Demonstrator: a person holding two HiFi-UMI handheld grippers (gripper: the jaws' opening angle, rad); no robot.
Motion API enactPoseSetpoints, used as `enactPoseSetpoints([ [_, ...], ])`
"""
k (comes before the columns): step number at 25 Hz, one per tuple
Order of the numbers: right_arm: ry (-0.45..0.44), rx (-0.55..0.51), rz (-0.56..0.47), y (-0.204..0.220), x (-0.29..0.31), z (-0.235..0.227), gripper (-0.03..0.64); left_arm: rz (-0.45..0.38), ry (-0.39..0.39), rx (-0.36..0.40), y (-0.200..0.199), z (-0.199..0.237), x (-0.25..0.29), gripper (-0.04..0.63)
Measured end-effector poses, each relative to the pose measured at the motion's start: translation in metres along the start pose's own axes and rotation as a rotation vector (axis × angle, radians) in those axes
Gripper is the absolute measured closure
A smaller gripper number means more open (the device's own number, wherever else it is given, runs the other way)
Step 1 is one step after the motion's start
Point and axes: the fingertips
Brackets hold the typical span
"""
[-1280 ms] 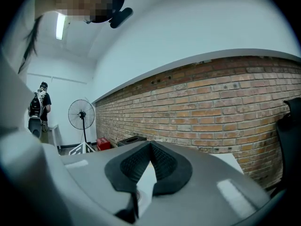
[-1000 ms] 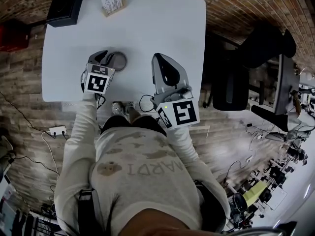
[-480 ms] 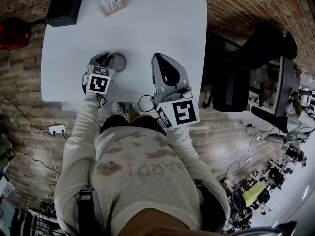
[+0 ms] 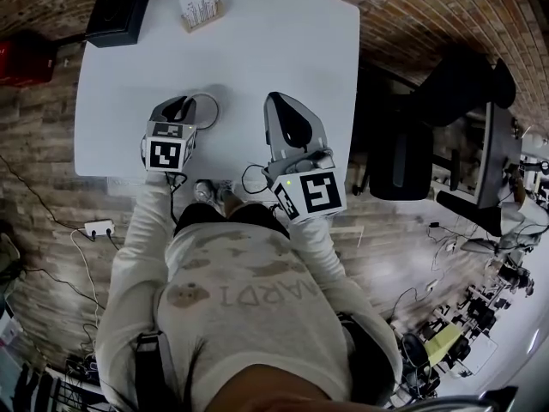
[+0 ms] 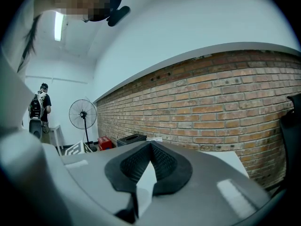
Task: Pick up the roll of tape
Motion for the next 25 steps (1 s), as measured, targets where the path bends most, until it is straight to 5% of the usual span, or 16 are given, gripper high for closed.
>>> enactPoseSetpoints([
  [25, -0.044, -0.041, -0.035, -0.011, -0.021, 0.037, 0.606, -0.366, -0.201, -0.073, -0.062, 0.015, -0.159, 0.537],
])
Point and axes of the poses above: the fingertips, and each gripper's own axes: x forward along the fingers, z to its left, y out of its underside, and after that the axes turned 10 degrees about x, right-handed
